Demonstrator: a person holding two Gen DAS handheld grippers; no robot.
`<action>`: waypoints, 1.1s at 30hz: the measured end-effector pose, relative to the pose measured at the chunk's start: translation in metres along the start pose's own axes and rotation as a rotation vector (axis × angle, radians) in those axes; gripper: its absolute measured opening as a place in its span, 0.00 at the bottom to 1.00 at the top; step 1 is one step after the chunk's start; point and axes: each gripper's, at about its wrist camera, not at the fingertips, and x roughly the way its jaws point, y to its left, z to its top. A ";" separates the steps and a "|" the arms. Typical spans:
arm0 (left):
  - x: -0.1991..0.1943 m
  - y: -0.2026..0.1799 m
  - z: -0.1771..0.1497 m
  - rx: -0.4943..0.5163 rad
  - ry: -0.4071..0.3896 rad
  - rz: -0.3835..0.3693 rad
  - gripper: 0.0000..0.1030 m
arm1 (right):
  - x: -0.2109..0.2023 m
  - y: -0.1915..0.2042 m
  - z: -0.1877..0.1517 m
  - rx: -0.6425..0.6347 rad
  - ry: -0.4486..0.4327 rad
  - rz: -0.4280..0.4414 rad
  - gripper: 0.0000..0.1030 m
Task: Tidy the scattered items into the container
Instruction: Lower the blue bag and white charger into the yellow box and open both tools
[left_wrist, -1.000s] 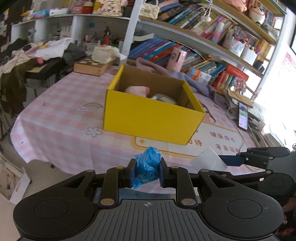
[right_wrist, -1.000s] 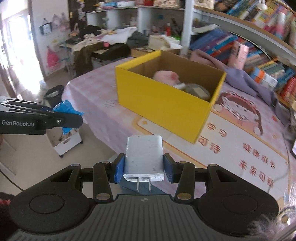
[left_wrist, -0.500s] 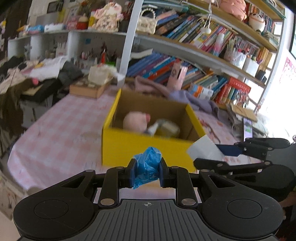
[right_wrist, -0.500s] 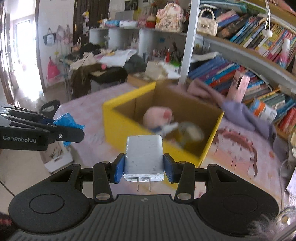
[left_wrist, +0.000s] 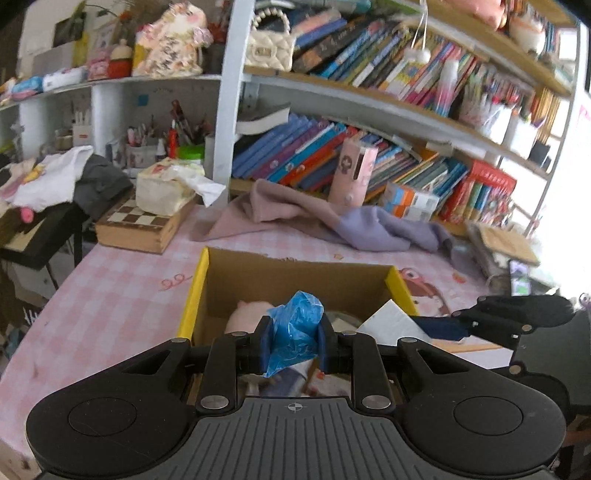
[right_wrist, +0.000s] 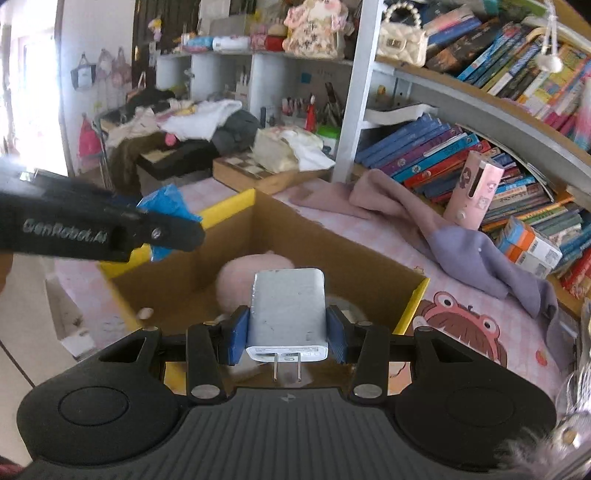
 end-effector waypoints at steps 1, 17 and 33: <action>0.010 -0.001 0.006 0.016 0.017 0.006 0.22 | 0.010 -0.004 0.003 -0.018 0.006 -0.003 0.41; 0.119 0.002 0.043 0.027 0.181 0.043 0.22 | 0.114 -0.035 0.016 -0.241 0.177 -0.006 0.41; 0.136 -0.011 0.039 0.060 0.226 0.049 0.71 | 0.119 -0.043 0.015 -0.173 0.177 0.035 0.46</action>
